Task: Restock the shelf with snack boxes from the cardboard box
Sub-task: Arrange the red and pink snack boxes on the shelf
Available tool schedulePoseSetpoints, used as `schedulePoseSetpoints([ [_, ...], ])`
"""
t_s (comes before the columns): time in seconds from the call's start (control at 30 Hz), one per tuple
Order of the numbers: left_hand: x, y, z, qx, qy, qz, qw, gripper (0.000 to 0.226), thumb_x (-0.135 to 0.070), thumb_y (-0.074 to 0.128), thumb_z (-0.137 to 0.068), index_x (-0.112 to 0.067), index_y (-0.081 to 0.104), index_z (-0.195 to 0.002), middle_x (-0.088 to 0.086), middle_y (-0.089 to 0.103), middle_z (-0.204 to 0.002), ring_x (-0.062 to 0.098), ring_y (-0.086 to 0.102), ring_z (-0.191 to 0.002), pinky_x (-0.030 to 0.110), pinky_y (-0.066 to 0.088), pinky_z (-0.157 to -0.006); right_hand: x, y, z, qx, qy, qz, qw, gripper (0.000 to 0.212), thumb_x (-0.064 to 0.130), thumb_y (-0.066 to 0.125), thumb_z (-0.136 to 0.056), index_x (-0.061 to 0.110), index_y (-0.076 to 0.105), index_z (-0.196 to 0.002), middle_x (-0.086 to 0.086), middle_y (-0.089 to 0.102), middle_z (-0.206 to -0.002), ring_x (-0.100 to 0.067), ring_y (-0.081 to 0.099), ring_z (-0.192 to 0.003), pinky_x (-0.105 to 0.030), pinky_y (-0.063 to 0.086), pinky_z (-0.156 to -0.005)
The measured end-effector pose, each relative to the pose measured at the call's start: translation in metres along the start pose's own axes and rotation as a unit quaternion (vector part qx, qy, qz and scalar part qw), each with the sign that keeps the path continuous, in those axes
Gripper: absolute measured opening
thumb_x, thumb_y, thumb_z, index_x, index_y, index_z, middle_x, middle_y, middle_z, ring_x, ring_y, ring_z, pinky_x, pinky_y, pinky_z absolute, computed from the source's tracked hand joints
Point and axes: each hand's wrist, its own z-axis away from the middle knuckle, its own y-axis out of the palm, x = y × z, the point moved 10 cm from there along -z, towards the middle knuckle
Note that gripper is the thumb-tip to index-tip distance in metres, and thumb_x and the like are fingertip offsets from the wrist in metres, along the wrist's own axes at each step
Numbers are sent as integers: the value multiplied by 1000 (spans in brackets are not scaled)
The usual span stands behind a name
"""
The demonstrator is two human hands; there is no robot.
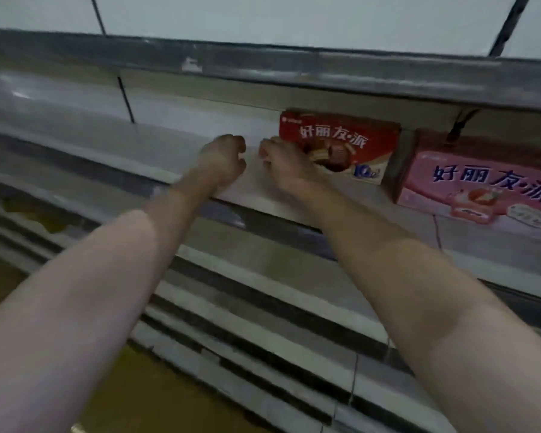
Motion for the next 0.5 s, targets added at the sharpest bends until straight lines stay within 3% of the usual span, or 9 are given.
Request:
schedulePoseSetpoints([
  [0.13, 36, -39, 58, -51, -67, -37, 996, 31, -16, 58, -88, -8, 62, -118, 17, 64, -121, 36, 60, -109, 37, 47, -87, 46, 6, 4, 36, -10, -108, 994, 18, 9, 49, -90, 12, 60, -104, -10, 58, -109, -29, 56, -101, -36, 44, -78],
  [0.3, 89, -87, 179, -122, -202, -50, 970, 23, -21, 50, -81, -13, 62, -98, 15, 66, -100, 35, 63, -94, 40, 52, -78, 157, 0, 50, 2, -182, -171, 968, 14, 10, 54, -89, 8, 65, -97, -14, 64, -101, -33, 59, -96, -38, 45, -77],
  [0.4, 123, -81, 283, -108, -300, -47, 947, 14, -19, 51, -84, -15, 61, -92, 13, 68, -99, 33, 63, -93, 39, 52, -76, 221, 32, 103, 54, -248, -215, 943, 13, 11, 53, -87, 8, 65, -92, -16, 65, -94, -34, 61, -88, -41, 48, -74],
  [0.5, 138, -57, 392, -68, -400, -42, 913, 14, -17, 51, -87, -17, 62, -93, 14, 69, -101, 35, 65, -95, 37, 51, -74, 276, 73, 174, 140, -295, -228, 917, 13, 8, 53, -90, 4, 65, -93, -18, 65, -97, -35, 61, -93, -39, 47, -78],
])
